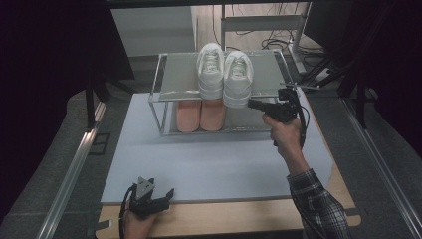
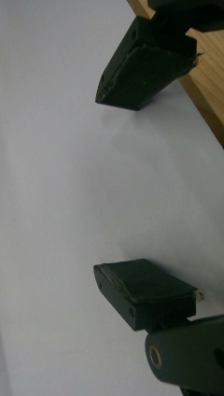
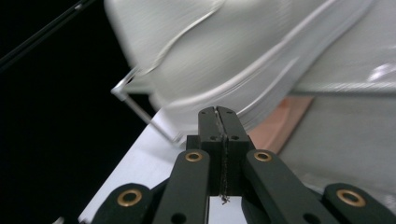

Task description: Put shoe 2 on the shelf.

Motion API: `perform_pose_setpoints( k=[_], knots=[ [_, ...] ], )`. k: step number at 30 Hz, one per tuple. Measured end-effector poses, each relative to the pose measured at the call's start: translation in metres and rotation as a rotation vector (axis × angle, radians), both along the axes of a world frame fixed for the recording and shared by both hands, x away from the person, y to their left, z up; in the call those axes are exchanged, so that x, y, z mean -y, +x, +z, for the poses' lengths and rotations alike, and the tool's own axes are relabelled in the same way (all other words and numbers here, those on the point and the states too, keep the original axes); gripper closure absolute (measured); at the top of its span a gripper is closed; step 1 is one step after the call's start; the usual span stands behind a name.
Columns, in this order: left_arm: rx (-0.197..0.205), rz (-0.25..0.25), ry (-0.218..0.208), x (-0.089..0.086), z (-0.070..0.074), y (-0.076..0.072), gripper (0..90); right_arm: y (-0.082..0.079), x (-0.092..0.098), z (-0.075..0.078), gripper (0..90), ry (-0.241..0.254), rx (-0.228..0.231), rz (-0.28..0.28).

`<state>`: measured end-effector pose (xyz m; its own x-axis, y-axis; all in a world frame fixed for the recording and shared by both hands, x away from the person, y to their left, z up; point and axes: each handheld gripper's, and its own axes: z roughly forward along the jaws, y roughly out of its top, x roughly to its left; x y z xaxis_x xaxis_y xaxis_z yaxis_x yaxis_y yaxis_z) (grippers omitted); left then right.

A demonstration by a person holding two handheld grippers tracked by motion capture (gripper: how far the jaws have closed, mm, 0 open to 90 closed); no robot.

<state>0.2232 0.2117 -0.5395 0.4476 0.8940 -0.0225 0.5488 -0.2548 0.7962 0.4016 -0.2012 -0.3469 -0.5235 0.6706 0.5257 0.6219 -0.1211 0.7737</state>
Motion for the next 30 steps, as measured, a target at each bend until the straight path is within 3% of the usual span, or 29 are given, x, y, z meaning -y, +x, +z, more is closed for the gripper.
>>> perform_pose_setpoints(
  k=[5,10,12,15,21,30],
  knots=[
    [0.001,0.0,0.0,0.0,0.0,0.0,16.0,-0.011,-0.013,0.002,90.0,-0.022,0.029,0.037],
    [0.001,0.0,0.0,0.0,0.0,0.0,16.1,-0.003,-0.022,-0.002,90.0,-0.04,0.029,0.028],
    [0.0,0.001,0.0,0.0,0.0,0.0,16.1,-0.001,-0.022,-0.003,90.0,-0.024,0.031,0.027],
    [-0.001,0.001,0.0,0.0,0.0,0.0,16.1,-0.003,-0.021,-0.002,90.0,-0.053,0.049,-0.006],
    [-0.002,0.001,0.001,0.0,0.0,0.0,16.1,0.004,-0.012,-0.004,90.0,-0.053,0.046,-0.059],
    [-0.002,0.001,0.0,0.0,0.0,0.0,16.1,0.018,-0.012,-0.006,90.0,-0.033,0.036,-0.071]
  ],
)
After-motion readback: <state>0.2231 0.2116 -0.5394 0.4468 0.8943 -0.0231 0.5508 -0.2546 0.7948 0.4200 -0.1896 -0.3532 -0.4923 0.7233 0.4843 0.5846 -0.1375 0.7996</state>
